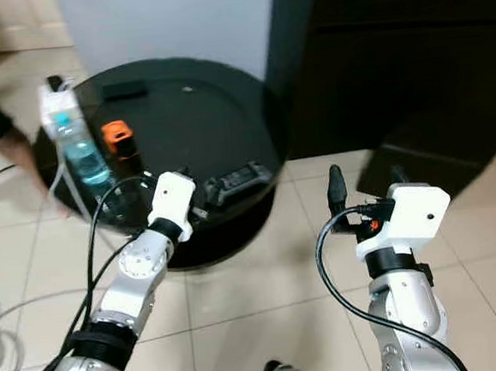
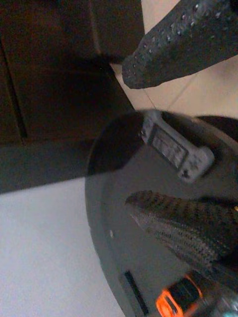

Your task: Picking trash to rubbish bin

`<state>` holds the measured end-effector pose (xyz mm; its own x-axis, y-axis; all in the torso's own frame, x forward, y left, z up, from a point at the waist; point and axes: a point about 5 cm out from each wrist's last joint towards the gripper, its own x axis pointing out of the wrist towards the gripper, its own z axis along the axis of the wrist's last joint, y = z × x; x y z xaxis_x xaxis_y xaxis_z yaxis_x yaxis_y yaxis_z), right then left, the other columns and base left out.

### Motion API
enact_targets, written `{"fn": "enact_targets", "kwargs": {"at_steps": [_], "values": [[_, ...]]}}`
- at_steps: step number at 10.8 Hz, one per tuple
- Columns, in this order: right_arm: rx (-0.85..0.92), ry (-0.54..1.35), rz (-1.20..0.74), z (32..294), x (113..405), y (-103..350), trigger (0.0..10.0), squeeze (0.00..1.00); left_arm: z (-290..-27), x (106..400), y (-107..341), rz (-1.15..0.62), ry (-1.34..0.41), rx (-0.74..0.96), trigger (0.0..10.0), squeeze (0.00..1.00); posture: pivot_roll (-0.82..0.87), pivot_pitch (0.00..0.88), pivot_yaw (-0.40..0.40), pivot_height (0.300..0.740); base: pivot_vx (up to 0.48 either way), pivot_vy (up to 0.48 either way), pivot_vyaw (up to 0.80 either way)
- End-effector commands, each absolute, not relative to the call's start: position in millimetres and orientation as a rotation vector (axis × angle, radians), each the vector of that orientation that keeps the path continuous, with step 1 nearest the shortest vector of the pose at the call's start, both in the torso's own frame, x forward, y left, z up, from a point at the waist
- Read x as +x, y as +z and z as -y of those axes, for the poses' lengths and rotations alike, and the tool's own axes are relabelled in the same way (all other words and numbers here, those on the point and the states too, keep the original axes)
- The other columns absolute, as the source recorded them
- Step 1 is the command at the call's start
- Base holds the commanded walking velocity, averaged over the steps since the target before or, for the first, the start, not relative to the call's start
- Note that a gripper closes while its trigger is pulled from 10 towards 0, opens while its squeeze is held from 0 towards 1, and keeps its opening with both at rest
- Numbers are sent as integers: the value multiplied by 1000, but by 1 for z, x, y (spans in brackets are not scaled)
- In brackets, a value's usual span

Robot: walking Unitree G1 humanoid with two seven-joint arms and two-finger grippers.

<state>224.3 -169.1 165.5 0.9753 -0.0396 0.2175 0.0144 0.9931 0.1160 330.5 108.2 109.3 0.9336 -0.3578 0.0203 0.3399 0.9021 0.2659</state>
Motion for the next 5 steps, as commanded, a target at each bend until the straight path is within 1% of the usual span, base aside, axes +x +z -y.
{"fn": "enact_targets", "kwargs": {"at_steps": [1, 2, 4, 5], "values": [[101, -57, 224, 174, 223, 165, 10000, 0, -102, 336, 114, 73, -373, 259, 10000, 0, 134, 75, -50, 740, 0, 0, -800], [102, -65, 232, 173, 224, 166, 10000, 0, -99, 338, 115, 75, -377, 258, 10000, 0, 131, 63, -44, 740, 0, 0, 0], [97, -66, 241, 173, 225, 168, 10000, 0, -95, 342, 119, 80, -375, 249, 10000, 0, 127, 66, -45, 740, 0, 0, 0], [93, -66, 242, 174, 225, 169, 10000, 0, -96, 342, 119, 78, -374, 242, 10000, 0, 122, 68, -46, 740, 0, 0, -800]]}}
